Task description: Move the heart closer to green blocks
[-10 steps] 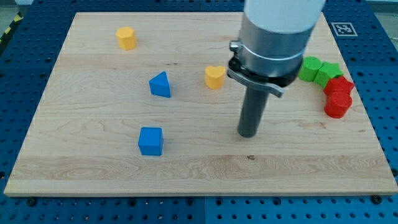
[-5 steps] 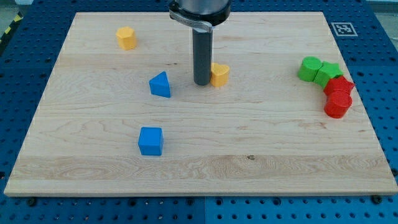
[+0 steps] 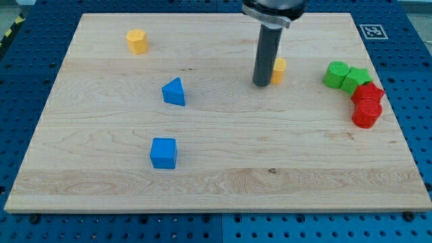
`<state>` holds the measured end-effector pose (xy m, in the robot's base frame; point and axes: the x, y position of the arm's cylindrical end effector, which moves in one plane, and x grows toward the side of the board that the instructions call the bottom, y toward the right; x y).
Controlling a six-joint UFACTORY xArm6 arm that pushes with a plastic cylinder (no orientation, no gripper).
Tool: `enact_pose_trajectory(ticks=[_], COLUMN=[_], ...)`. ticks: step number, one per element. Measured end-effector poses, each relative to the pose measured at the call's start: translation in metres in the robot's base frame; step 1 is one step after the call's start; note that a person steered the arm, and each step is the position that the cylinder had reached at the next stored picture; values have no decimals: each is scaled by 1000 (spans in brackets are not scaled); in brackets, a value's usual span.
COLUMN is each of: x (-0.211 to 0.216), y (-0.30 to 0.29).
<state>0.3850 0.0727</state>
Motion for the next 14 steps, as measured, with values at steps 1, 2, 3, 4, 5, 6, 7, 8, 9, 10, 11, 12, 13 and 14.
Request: enact_pose_trajectory(ticks=[1,2,3,4,5,6,7,8,9,10,11,12,13,14], x=[-16,-15,-15,-40,-39,-11,-7,4,8,16,16,28,36,43], y=[-1,28,32,13,41,58,60,69,70,85,101,99,95,95])
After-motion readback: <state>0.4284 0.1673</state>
